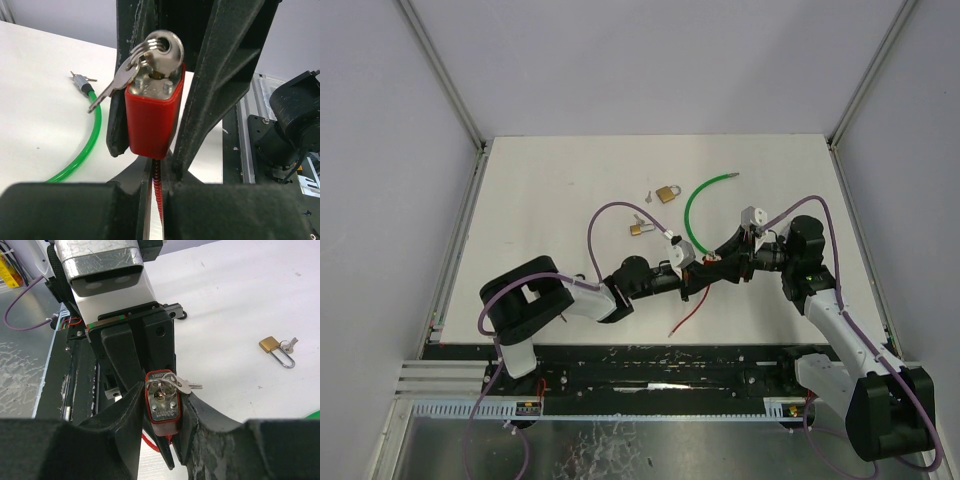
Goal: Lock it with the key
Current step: Pick up the lock from the center of the board.
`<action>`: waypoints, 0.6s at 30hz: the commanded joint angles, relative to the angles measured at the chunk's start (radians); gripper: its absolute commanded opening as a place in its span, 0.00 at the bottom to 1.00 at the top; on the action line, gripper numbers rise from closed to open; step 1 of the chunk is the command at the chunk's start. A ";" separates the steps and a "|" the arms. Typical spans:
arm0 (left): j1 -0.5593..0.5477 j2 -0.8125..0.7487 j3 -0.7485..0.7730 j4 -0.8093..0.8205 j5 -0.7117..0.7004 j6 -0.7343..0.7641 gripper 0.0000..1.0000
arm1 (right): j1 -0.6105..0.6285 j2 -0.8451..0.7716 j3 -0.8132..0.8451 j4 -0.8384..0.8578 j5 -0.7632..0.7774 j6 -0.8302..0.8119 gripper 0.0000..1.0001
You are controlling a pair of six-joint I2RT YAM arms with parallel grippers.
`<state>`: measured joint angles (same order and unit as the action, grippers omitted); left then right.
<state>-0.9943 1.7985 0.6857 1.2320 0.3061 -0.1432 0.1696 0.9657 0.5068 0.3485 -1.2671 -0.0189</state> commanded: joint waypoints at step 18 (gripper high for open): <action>0.001 -0.027 -0.054 0.141 -0.084 -0.014 0.55 | -0.072 -0.039 0.074 -0.039 -0.046 0.048 0.00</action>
<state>-0.9985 1.7969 0.6792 1.2411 0.2802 -0.1467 0.1345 0.9485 0.5083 0.3195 -1.2823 0.0078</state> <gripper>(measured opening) 0.416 0.295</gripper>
